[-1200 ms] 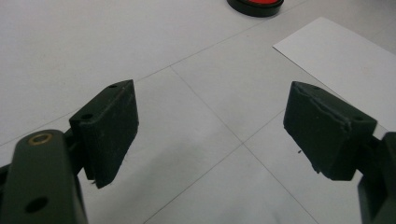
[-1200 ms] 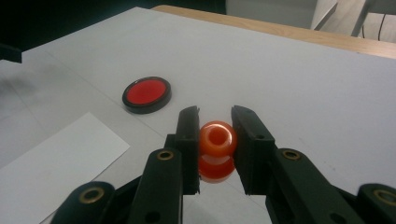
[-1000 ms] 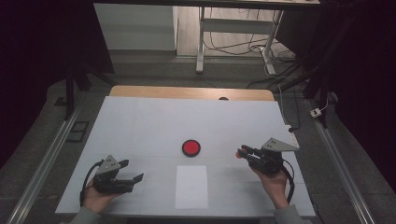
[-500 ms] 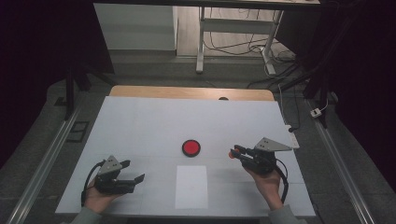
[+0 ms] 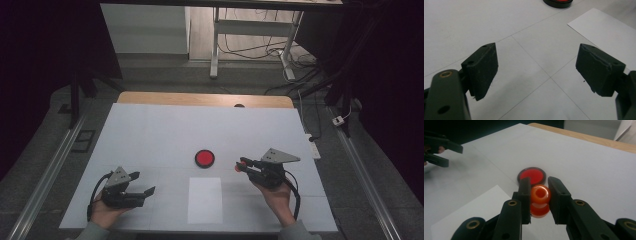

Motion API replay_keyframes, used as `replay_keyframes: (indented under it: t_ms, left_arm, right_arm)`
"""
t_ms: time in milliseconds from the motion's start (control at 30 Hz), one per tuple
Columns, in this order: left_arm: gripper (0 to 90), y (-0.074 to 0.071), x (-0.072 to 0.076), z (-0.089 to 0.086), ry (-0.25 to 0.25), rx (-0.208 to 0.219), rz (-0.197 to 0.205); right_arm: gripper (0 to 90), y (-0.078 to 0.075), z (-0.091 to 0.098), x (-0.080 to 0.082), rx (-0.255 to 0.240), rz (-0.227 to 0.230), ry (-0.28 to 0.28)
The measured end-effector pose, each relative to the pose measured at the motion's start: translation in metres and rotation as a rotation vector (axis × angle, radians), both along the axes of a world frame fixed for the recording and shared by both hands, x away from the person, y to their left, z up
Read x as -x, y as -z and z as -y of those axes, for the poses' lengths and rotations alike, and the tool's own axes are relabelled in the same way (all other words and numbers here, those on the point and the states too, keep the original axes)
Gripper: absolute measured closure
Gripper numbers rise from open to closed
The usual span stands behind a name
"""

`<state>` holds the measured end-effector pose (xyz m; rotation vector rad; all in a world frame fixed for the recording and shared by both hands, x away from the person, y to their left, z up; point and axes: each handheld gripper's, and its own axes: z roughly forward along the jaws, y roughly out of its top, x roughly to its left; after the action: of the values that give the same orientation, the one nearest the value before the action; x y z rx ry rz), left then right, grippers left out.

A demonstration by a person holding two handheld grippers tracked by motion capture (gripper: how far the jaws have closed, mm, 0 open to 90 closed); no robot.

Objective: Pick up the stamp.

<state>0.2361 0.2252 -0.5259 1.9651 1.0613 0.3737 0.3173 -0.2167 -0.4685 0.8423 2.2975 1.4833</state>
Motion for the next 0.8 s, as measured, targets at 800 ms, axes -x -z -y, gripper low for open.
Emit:
replay_keyframes:
  t_ms: [800]
  left_arm:
    - [18.7, 0.001, -0.001, 0.001, 0.004, -0.008, -0.004]
  right_arm:
    - [72.0, 0.009, -0.039, 0.003, 0.002, -0.025, -0.087]
